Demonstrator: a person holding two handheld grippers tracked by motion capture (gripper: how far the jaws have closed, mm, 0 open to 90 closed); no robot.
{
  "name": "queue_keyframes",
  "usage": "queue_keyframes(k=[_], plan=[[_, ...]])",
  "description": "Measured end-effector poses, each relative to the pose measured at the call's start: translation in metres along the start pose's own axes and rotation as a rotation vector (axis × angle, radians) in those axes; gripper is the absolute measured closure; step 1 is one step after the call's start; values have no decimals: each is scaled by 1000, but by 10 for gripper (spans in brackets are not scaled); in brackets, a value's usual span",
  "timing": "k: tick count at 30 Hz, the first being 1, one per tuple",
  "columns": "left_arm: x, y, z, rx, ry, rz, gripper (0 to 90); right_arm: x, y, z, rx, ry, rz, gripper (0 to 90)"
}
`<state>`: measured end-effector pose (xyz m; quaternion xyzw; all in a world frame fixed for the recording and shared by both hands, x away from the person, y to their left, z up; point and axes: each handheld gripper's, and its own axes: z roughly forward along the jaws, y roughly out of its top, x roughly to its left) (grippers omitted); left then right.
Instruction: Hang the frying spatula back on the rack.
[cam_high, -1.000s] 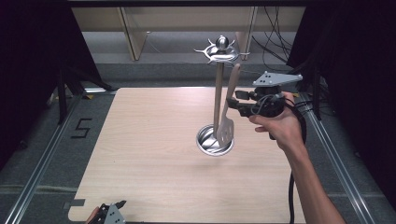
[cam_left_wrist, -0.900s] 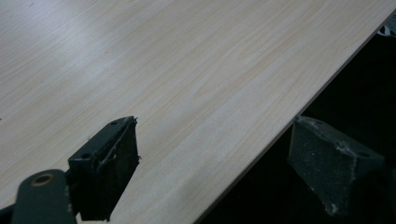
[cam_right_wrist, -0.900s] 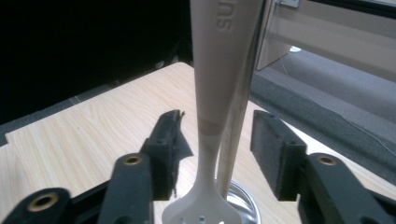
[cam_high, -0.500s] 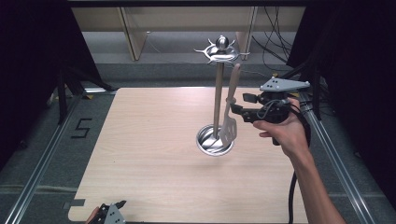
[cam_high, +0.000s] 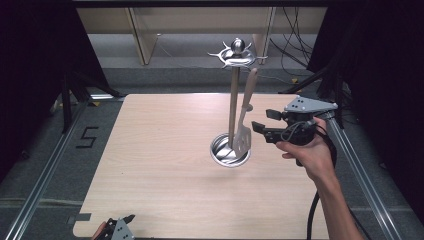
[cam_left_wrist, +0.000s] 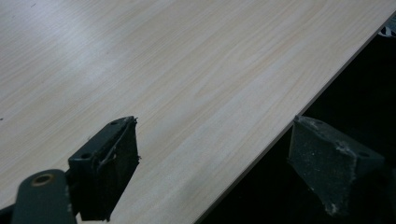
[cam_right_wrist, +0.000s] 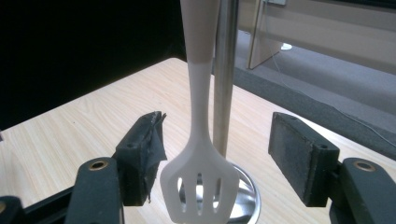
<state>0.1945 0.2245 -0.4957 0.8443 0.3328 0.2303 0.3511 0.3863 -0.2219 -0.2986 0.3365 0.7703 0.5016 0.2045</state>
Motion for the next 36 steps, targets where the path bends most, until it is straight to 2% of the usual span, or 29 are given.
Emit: queue_keyframes(k=[1,2,3,5,8,11,12,13,14,15,19,20,21,26,27,29,30,31,32,34,35,36], plan=[[0,0,1,-3,6,0,151,0,-2,0,-5,-3,2,362],[1,1,-1,14,-7,3,151,-1,-4,-1,8,-3,-8,361],[1,0,1,0,7,7,151,-1,-6,-1,6,-5,4,359],[0,0,0,0,1,-3,151,-1,-10,-2,8,-6,-6,356],[0,0,1,1,7,3,151,-1,-18,0,8,-5,1,353],[0,0,0,1,9,3,151,-2,-26,1,-5,-27,3,349],[0,0,0,1,1,-4,151,-3,-28,0,13,-12,3,349],[0,0,0,-6,2,-4,151,-3,-30,1,3,-24,9,349],[0,0,0,-6,3,-3,151,-5,-32,2,9,-10,-1,348],[0,0,0,-6,3,-3,151,-4,-34,1,19,-19,1,347],[0,-1,1,-5,3,-3,151,-3,-43,1,18,-13,2,344],[0,-1,1,-5,3,-6,151,-3,-46,2,8,-15,-11,343],[0,-1,0,-1,2,4,151,-2,-48,2,21,-5,4,343],[0,0,0,1,0,-3,152,-3,-57,6,34,-4,-6,340],[0,-1,0,-4,2,-1,151,-2,-59,6,37,-4,6,339],[1,0,-1,15,-6,0,151,-1,-62,6,57,5,5,337],[0,0,0,3,1,-2,151,0,-64,6,67,6,9,337],[0,0,0,-6,0,-2,151,-2,-66,6,65,0,-15,337],[0,0,0,-7,-2,-1,151,0,-69,6,82,9,14,336],[0,0,0,6,-6,3,151,-2,-73,7,77,-1,-7,335],[1,0,-1,15,-11,4,151,-1,-75,6,94,5,3,335],[0,0,0,-1,-3,0,151,-1,-78,6,101,5,5,334]])
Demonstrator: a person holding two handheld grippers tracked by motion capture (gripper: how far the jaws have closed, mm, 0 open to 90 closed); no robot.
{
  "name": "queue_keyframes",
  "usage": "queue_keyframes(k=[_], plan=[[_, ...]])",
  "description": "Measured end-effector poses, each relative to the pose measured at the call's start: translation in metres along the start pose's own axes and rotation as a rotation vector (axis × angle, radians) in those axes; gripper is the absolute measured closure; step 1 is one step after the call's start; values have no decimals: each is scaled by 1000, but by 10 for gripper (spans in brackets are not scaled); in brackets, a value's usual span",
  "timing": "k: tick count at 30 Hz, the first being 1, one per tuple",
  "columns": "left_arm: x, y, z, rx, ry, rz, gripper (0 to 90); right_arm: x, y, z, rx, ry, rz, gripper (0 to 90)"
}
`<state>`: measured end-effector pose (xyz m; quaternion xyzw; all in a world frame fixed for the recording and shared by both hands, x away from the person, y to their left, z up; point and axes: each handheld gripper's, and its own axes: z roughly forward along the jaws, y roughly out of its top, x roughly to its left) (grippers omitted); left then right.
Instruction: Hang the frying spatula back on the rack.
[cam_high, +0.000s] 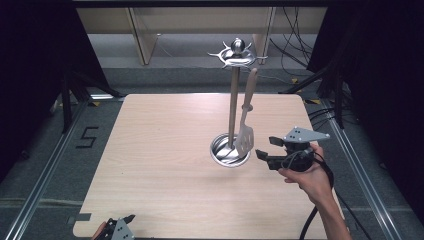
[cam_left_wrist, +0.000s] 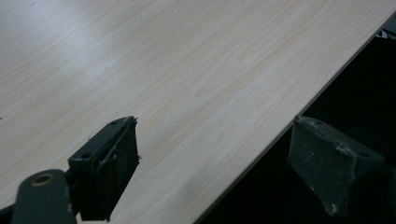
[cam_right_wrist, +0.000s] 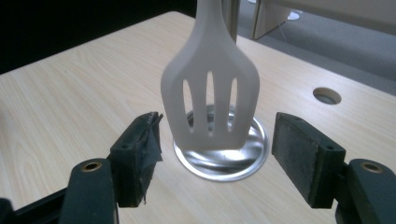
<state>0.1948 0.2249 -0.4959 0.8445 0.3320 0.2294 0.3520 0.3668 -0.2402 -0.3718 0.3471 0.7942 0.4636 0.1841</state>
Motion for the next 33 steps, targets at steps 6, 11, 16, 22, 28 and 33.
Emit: queue_keyframes(k=[6,11,16,22,28,33], plan=[[1,0,-1,8,7,17,151,0,-15,3,31,-3,5,331],[-1,0,-1,-6,13,-6,151,3,-26,5,71,13,12,328],[-1,0,-1,-8,11,-7,151,4,-34,4,91,12,21,326],[-1,0,-3,5,-4,-7,151,6,-47,2,110,11,22,324],[-1,0,-2,-14,5,-8,151,5,-58,1,117,6,11,321],[-1,0,-2,-3,20,3,151,8,-67,2,120,8,31,321]])
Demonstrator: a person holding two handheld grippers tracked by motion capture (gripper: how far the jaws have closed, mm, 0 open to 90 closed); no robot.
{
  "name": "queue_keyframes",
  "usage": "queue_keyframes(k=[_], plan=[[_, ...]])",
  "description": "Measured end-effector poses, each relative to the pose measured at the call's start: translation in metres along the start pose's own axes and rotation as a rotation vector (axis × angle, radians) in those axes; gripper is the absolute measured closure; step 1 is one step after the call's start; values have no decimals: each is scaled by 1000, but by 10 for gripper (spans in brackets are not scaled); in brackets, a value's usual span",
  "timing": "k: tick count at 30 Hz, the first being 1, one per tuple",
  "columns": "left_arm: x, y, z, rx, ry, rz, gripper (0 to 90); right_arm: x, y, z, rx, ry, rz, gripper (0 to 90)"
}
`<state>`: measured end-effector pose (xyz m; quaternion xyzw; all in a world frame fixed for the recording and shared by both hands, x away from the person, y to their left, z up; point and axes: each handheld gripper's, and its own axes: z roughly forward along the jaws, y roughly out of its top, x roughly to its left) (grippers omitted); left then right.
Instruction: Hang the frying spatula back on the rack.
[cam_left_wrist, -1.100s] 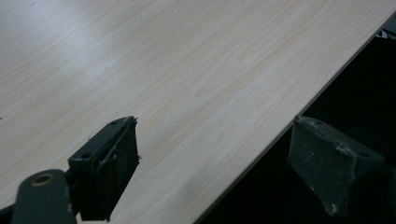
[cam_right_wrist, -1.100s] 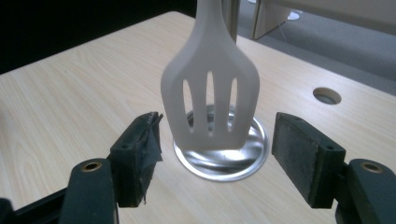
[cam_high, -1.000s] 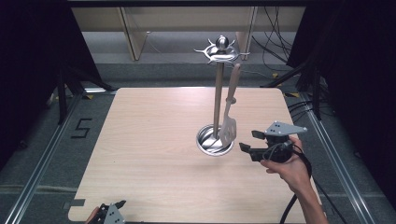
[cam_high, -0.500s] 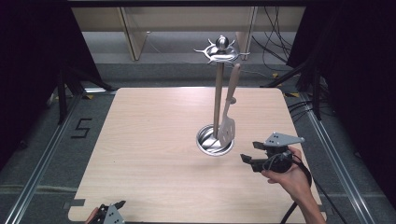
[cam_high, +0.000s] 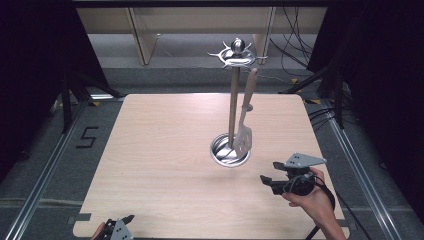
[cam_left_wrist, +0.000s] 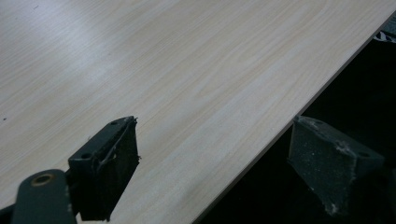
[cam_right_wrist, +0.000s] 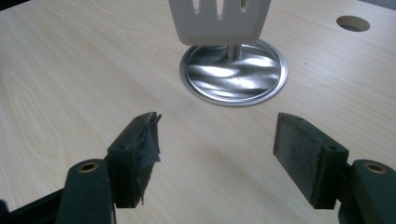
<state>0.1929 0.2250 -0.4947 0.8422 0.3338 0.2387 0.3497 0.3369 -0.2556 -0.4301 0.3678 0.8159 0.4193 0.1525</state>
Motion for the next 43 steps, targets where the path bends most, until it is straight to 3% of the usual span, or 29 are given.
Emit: queue_keyframes(k=[2,4,7,8,9,10,12,13,15,16,18,26,27,30,32,34,35,36,37,38,40,42,43], plan=[[0,0,0,0,-2,0,151,-1,-3,1,-3,0,-17,321],[0,0,0,2,-3,4,151,3,-6,1,25,14,20,320],[1,0,-1,7,-3,10,151,3,-12,4,20,12,-6,319],[0,0,-1,0,-7,1,151,6,-13,3,34,20,16,319],[0,0,-1,-4,-9,-2,151,4,-16,5,28,24,-16,319],[0,0,-1,-7,-9,-7,151,7,-18,4,36,17,11,318],[-1,0,0,-15,-11,-18,151,5,-20,4,38,18,-15,317],[-1,0,0,-16,-13,-18,152,9,-23,4,45,19,23,317],[0,0,-1,-5,-9,0,151,7,-27,4,48,27,-10,316],[0,0,-1,-4,-10,1,151,10,-28,3,48,19,17,316],[-1,0,0,-3,1,-2,151,8,-31,3,47,18,-8,315],[-1,0,0,-11,-13,-11,151,14,-43,2,69,33,24,311],[0,-1,-1,-3,-15,7,151,12,-46,2,63,21,-10,310],[1,0,-1,4,-9,16,151,15,-49,2,83,27,9,308],[0,0,-1,-4,-11,6,151,14,-51,2,81,29,-14,302],[1,-1,-1,-3,-12,8,151,18,-55,2,89,21,11,293],[1,-1,-1,-4,-10,8,151,16,-56,2,86,14,-11,293],[1,0,-2,3,-10,17,151,18,-57,2,103,29,11,293],[1,0,-1,2,-8,16,151,17,-58,2,97,26,-12,291],[0,-1,-1,-5,-9,5,151,19,-59,2,97,18,14,289],[1,0,-1,3,-8,16,151,17,-60,2,94,25,-11,284],[1,-1,-1,3,-8,16,151,19,-62,2,95,23,7,280],[1,0,-1,3,-8,16,151,17,-62,3,101,27,-8,279]])
